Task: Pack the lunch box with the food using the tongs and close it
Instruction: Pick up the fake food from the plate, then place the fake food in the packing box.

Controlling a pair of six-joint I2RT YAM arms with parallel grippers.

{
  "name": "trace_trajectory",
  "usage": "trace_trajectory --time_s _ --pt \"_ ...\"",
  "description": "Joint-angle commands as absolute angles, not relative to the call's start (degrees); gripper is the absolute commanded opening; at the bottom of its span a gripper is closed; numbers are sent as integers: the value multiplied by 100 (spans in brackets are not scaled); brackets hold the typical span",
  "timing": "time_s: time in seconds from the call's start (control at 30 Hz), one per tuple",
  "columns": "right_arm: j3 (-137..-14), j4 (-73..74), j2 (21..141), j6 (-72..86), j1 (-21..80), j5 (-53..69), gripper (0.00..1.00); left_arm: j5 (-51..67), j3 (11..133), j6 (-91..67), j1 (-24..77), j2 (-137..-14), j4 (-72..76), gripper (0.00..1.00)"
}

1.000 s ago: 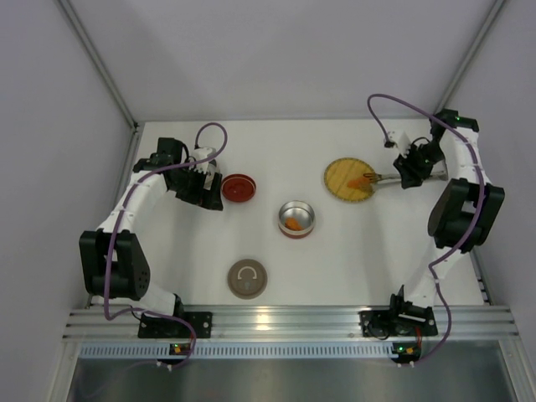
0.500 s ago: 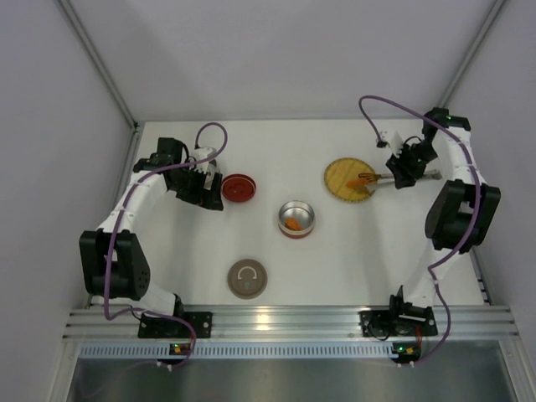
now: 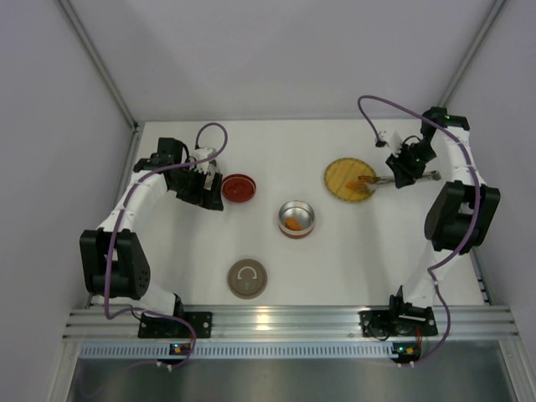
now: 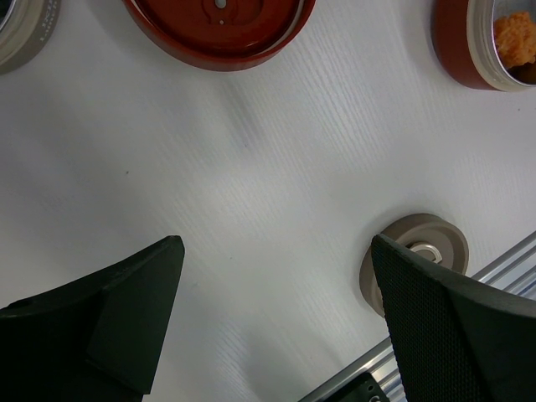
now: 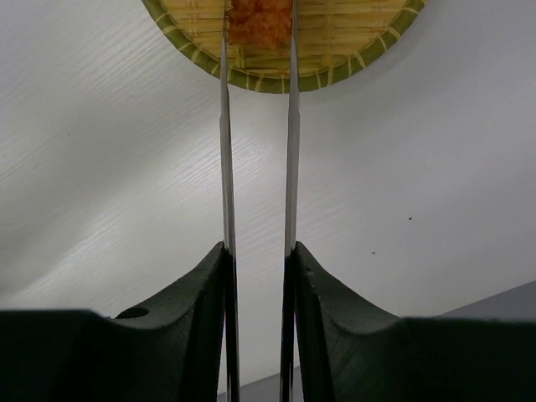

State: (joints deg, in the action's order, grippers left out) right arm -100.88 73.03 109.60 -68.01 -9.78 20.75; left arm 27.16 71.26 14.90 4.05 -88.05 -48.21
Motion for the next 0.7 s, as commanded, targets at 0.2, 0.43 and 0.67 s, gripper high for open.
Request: trace_trajectory --time_s 0.2,0.43,0.67 --pt "-10266 7769 9652 -5680 -703 3154 0 2523 7251 1301 387 -8622 -4509 98" --pt "-8616 6307 8079 -3782 365 2982 0 2329 7093 1178 387 -8332 -4307 98" --pt "-7041 4914 6821 -1707 1809 1934 0 2197 6891 1257 378 -8060 -4289 98"
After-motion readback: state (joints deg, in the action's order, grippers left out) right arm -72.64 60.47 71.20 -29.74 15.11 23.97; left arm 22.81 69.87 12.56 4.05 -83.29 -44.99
